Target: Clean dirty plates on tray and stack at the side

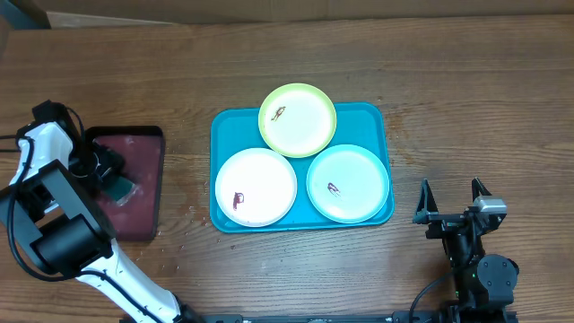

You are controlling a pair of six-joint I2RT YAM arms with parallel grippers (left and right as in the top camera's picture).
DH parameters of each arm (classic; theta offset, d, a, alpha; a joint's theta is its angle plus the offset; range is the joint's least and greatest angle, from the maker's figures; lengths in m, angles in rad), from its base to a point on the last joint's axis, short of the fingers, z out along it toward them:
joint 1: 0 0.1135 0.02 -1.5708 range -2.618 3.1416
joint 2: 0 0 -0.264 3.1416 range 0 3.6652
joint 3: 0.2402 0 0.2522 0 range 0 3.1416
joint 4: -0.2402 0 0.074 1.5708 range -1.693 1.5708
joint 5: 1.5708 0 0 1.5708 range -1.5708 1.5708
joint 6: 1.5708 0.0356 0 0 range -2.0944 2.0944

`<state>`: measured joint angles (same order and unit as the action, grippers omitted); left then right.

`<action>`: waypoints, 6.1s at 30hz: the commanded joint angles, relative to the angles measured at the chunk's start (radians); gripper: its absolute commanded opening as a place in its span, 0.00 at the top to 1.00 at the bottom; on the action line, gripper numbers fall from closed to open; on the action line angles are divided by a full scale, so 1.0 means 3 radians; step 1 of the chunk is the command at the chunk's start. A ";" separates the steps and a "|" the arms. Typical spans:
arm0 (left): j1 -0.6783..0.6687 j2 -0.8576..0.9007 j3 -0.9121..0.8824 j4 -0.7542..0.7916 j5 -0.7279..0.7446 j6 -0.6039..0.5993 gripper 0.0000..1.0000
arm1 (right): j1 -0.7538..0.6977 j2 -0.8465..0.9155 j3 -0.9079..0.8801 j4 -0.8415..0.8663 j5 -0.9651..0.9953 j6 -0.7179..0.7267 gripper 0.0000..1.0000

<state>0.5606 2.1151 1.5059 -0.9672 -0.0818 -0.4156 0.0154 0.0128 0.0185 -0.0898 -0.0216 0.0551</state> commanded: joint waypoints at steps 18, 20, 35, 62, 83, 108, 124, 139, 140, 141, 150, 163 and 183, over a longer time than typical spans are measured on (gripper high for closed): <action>-0.0015 0.0089 -0.0050 -0.0567 0.0435 0.0000 0.29 | 0.0008 -0.0033 -0.0034 0.0019 0.0019 -0.0011 0.00; -0.0015 0.0089 -0.0050 -0.0523 0.0435 0.0001 0.00 | 0.0008 -0.0033 -0.0034 0.0019 0.0019 -0.0011 0.00; -0.0015 0.0089 -0.0050 -0.0187 0.0235 0.0003 0.78 | 0.0008 -0.0033 -0.0034 0.0019 0.0019 -0.0011 0.00; -0.0015 0.0089 -0.0050 -0.0070 -0.0043 0.0003 0.96 | 0.0008 -0.0033 -0.0034 0.0018 0.0019 -0.0011 0.00; -0.0015 0.0086 0.1949 -0.1757 0.0830 0.0333 0.96 | 0.0008 -0.0033 -0.0034 0.0018 0.0019 -0.0011 0.00; 0.0017 0.0066 0.1392 -0.1567 0.1198 0.0713 0.96 | 0.0008 -0.0033 -0.0034 0.0018 0.0019 -0.0011 0.00; -0.0052 -0.0844 0.1658 -0.1307 0.0582 0.0698 0.96 | 0.0008 -0.0033 -0.0034 0.0019 0.0018 -0.0011 0.00; -0.0473 -0.0921 0.1291 -0.1078 -0.0577 0.0268 0.96 | 0.0008 -0.0033 -0.0034 0.0019 0.0019 -0.0011 0.00; -0.0474 -0.0921 0.1211 -0.1057 -0.0718 0.0159 0.96 | 0.0008 -0.0033 -0.0034 0.0019 0.0019 -0.0011 0.00; -0.0474 -0.0917 0.1115 -0.1043 -0.0926 0.0006 0.96 | 0.0008 -0.0033 -0.0034 0.0018 0.0019 -0.0011 0.00; -0.0483 -0.0905 0.0533 -0.0720 -0.1558 -0.0389 0.96 | 0.0008 -0.0033 -0.0034 0.0018 0.0019 -0.0011 0.00; -0.0829 -0.0905 0.0125 -0.0483 -0.2305 -0.0388 0.96 | 0.0008 -0.0033 -0.0034 0.0018 0.0019 -0.0011 0.00; -0.1169 -0.0905 0.0130 -0.0436 -0.2993 -0.0028 0.96 | 0.0008 -0.0033 -0.0034 0.0018 0.0019 -0.0011 0.00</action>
<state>0.2306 1.8534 1.5471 -1.1053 -0.9329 -0.4629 0.0154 0.0128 0.0185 -0.0906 -0.0216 0.0547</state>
